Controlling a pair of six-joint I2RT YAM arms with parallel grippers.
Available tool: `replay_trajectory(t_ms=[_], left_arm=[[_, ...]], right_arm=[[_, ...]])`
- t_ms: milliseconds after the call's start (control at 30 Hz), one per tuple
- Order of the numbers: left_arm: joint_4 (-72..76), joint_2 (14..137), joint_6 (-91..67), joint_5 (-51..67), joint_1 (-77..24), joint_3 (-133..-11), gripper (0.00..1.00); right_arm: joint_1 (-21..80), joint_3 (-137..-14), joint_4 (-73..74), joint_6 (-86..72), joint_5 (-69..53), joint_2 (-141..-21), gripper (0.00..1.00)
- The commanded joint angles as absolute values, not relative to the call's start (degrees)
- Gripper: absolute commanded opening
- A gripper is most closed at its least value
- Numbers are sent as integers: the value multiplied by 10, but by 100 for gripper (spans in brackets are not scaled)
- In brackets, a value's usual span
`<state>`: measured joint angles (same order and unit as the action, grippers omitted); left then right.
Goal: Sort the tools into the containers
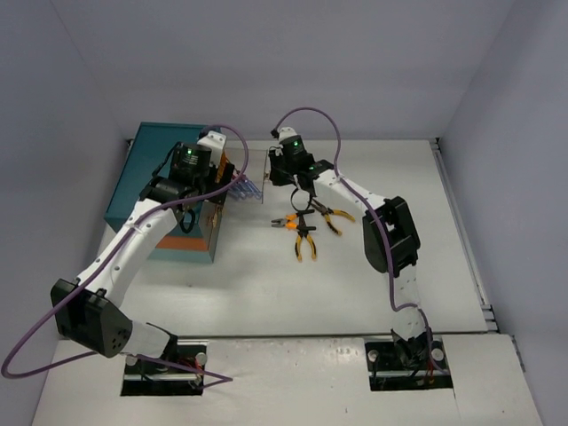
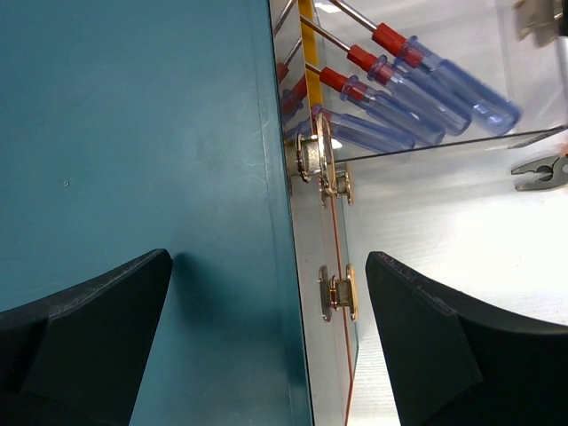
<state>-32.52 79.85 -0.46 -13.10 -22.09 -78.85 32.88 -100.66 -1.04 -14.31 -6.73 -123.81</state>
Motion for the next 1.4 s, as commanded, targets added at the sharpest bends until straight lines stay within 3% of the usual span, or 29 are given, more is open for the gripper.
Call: replay_trajectory(t_ms=[0, 533, 833, 1100, 1267, 1367], left_arm=[[-283, 791, -19, -129, -222, -792, 89], [-282, 771, -46, -103, -222, -763, 89], [-277, 750, -54, -98, -222, -761, 89], [-279, 738, -51, -98, -222, -763, 89], [-286, 726, -37, -105, -222, -780, 89], [-289, 724, -17, -120, -223, -785, 89]], right_arm=[[367, -1076, -57, -177, -89, -1248, 10], [405, -1159, -136, -250, -217, -1335, 11], [413, -1118, -324, -324, -361, -1340, 18], [401, -1054, -377, -362, -367, -1330, 20], [371, -968, -388, -380, -352, -1276, 26], [361, -924, -390, -390, -348, -1256, 39]])
